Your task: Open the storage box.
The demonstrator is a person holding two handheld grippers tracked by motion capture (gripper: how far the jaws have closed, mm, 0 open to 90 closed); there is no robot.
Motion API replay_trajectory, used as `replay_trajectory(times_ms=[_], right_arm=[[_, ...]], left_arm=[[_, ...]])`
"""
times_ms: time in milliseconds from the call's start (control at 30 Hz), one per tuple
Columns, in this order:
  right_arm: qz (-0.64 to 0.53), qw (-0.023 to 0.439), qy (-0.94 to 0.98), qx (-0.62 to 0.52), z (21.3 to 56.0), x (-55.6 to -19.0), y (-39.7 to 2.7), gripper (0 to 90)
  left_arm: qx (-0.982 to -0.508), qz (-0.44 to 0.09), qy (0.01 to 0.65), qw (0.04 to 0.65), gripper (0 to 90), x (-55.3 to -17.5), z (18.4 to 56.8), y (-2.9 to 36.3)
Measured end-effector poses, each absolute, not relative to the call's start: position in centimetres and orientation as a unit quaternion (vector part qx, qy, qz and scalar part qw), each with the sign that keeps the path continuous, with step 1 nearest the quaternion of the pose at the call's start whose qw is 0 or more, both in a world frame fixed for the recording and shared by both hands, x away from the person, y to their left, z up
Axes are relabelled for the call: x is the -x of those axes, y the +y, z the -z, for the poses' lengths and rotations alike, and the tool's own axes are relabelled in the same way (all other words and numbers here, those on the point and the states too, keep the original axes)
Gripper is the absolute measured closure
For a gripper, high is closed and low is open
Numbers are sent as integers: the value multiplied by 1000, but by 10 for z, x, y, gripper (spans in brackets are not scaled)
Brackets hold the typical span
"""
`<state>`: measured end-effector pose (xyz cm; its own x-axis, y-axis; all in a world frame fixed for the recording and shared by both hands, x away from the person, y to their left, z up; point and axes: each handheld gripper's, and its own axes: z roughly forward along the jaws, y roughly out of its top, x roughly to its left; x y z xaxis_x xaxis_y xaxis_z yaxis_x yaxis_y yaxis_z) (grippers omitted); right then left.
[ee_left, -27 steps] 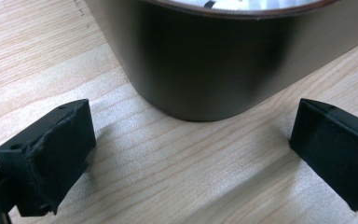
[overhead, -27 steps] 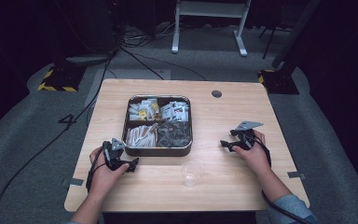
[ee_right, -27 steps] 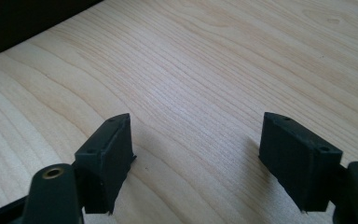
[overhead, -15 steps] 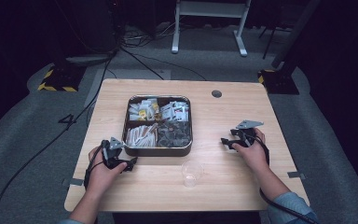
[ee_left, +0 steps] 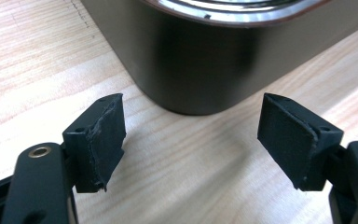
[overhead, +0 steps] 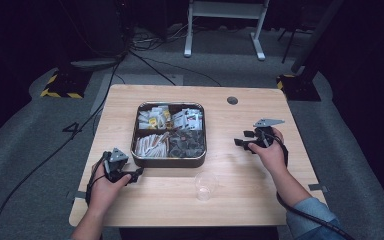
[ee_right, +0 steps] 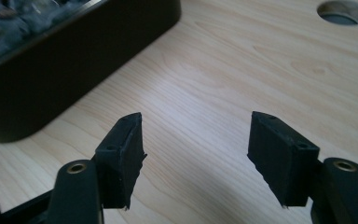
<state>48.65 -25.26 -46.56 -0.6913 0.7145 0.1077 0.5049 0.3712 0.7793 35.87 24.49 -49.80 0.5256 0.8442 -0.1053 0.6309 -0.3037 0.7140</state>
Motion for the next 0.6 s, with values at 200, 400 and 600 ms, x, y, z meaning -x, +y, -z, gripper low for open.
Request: replay_trajectory(times_ms=[200, 400, 600], right_arm=[[-432, 121, 829, -335, 440, -493, -221, 357], [-434, 118, 840, -303, 423, -502, -192, 359], [-443, 107, 846, -277, 415, -514, -148, 365]], left_arm=[[-796, -144, 465, 360, 237, -347, 499, 249], [-786, -152, 479, 360, 236, -334, 499, 260], [-774, -158, 497, 358, 236, -320, 501, 274]])
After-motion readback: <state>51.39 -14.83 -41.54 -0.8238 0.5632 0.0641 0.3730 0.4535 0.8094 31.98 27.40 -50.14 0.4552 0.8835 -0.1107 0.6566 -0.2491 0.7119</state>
